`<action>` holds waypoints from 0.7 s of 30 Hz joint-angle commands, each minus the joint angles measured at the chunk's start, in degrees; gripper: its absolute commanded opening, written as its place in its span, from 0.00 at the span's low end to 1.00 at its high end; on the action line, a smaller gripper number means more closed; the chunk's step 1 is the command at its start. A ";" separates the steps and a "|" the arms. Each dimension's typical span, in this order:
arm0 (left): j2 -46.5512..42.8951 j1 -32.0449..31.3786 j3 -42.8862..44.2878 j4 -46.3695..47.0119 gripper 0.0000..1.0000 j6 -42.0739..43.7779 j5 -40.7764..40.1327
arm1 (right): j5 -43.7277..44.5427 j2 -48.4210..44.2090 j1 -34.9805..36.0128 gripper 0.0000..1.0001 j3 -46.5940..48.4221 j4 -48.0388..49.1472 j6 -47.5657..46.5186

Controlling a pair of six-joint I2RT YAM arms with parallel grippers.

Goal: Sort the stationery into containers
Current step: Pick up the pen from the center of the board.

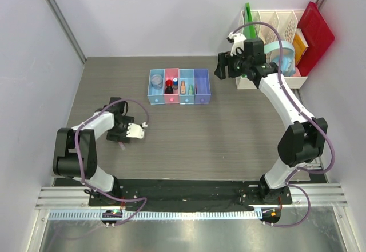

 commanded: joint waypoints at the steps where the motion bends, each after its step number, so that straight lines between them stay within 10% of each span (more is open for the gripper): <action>1: 1.97 -1.81 -1.66 1.54 0.71 4.69 10.51 | 0.48 -3.90 -0.95 0.78 -1.09 -1.01 -3.53; 5: 4.52 -2.51 -1.39 1.46 0.67 4.43 9.98 | 0.30 -5.91 -1.74 0.87 -3.46 -1.27 -5.29; 9: 5.66 -2.69 -1.65 1.28 0.42 4.60 9.55 | 1.09 -7.76 -2.97 0.95 -5.04 -1.27 -6.08; 21: 6.72 -3.21 -1.05 -0.99 0.00 0.83 8.76 | 1.53 -11.54 -6.84 0.96 -6.36 -1.54 -5.82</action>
